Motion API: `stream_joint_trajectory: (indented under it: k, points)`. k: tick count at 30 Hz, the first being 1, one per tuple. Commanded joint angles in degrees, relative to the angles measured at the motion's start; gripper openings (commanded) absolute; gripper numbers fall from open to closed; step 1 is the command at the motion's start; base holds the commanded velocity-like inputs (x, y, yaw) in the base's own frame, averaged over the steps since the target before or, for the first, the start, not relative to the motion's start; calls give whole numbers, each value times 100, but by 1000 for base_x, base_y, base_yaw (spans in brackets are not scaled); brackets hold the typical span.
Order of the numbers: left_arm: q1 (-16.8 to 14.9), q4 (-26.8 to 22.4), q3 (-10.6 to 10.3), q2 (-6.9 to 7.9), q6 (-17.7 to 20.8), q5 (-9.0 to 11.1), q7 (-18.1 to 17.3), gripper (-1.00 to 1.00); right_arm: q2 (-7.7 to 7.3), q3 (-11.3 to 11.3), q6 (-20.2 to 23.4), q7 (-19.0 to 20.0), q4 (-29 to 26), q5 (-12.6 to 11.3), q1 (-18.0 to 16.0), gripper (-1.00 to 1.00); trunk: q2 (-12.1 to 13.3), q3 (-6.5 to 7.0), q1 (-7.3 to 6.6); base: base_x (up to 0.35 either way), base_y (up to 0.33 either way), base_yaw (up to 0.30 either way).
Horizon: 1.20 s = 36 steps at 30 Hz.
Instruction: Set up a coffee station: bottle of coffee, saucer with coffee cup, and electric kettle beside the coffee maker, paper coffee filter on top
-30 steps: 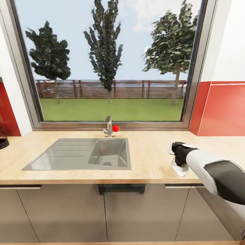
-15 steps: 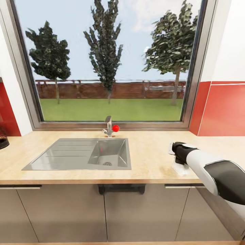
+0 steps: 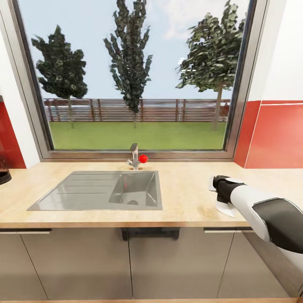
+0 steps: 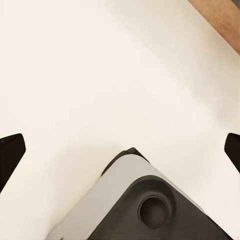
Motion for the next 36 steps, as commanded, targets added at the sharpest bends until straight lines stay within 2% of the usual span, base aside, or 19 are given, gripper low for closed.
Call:
stream_joint_trajectory:
  k: [1, 19, 29, 36]
  points:
    - [2, -7, -42, 3, -10, 60, -17, 100, 1, -22, 15, 27, 5, -40, -5, -100, -4, -6, 0, 0, 0, 0]
    - [2, -5, -42, 3, -18, 60, -17, 100, -8, -22, 0, 27, 5, -43, -5, -100, -4, -6, 0, 0, 0, 0]
    - [2, -7, -42, 3, -18, 59, -9, 100, -13, -25, -100, 24, 5, -92, -5, -100, 397, 173, -219, 0, 0, 0]
    - [2, -14, -42, 3, -18, 10, 194, 100, -54, -71, -225, 31, -50, -210, -11, -100, 678, 299, -373, 0, 0, 0]
